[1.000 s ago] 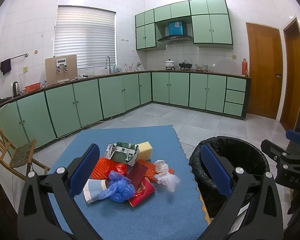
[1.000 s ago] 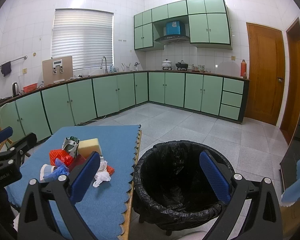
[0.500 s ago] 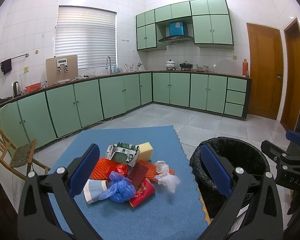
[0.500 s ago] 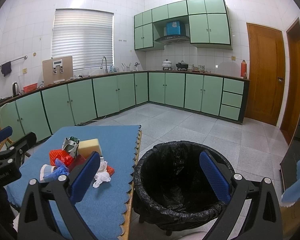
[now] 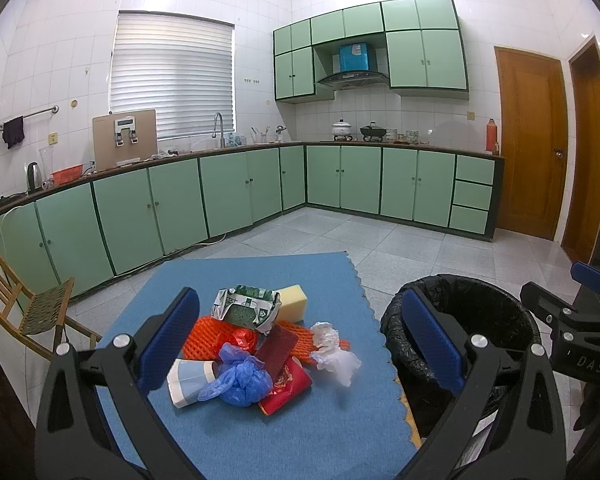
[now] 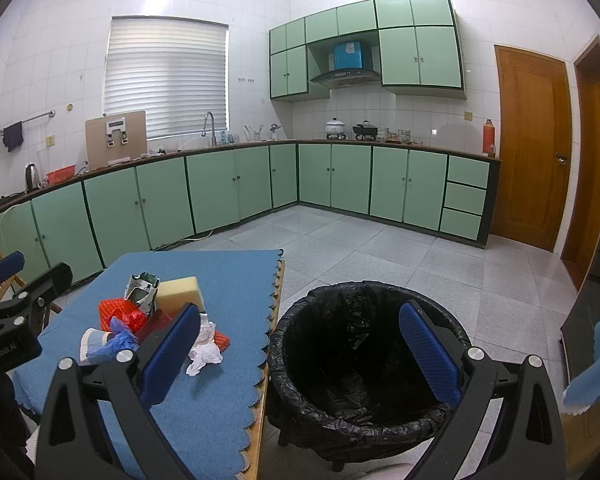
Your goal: Collect trash
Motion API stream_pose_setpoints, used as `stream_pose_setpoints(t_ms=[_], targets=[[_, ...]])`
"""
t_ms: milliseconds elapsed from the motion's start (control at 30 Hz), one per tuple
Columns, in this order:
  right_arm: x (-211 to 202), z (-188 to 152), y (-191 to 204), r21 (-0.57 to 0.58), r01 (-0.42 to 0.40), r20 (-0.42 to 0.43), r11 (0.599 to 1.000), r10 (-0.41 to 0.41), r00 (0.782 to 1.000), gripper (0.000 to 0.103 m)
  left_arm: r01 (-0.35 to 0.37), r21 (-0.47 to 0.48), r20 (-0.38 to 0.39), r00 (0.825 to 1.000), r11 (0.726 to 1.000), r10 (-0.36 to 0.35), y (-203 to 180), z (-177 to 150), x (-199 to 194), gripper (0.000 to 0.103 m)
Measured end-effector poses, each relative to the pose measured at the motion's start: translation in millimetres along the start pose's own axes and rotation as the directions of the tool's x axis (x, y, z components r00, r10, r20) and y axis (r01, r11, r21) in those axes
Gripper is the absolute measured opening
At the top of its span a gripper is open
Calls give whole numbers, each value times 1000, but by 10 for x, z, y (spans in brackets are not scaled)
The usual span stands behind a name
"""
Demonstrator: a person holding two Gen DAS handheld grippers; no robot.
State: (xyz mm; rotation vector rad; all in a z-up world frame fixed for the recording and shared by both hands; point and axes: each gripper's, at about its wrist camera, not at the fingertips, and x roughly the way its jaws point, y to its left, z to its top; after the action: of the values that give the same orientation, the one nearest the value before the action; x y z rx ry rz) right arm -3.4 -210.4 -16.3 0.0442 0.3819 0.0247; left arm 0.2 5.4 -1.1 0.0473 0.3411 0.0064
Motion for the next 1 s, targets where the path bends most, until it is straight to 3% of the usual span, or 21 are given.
stream_pose_setpoints(t_ms=[1000], targets=[[133, -63, 34, 3, -6, -21, 1000, 6, 1000, 97, -5, -7, -12, 1000, 1000, 5, 61, -40, 66, 98]])
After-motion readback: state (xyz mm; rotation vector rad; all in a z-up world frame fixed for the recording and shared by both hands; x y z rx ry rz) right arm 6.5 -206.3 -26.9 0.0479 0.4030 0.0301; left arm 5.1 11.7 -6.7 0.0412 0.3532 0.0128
